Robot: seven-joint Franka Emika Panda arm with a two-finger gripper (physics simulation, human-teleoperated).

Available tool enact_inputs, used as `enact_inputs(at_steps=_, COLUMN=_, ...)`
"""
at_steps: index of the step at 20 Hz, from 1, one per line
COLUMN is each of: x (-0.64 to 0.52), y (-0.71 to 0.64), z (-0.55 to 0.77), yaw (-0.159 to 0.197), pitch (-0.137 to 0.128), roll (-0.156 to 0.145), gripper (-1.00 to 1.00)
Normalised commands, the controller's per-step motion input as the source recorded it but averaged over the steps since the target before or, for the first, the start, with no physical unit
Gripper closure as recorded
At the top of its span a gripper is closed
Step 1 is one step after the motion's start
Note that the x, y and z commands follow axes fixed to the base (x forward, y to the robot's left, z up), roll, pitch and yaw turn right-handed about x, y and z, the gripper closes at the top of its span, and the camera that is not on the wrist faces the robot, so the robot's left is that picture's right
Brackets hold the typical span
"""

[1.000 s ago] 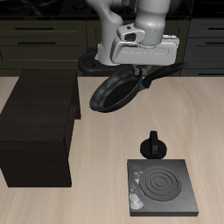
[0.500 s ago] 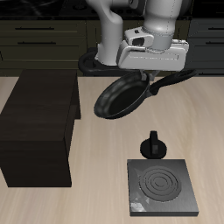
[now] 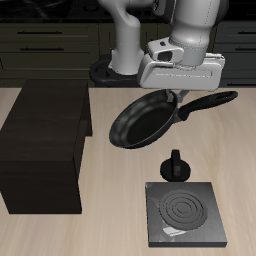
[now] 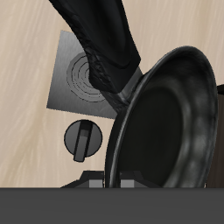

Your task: Place the frypan on the flat stove

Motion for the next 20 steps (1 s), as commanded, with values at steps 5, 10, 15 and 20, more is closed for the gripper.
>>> enact_inputs(at_steps=5, x=0.36, y=0.01, z=0.03, yaw=-0.005, pitch=0.03, roll=0.024, gripper=1.0)
enact_inputs(at_steps=10, x=0.38, y=0.01, z=0.18, yaw=0.021, pitch=-0.029, roll=-0.025, gripper=1.0)
enact_inputs(at_steps=15, x=0.33, y=0.0, z=0.11, yaw=-0.007, pitch=-0.001, roll=-0.038, gripper=1.0)
enact_inputs(at_steps=20, x=0.34, y=0.05, z=0.09, yaw=0.013, pitch=-0.005, roll=-0.012, gripper=1.0)
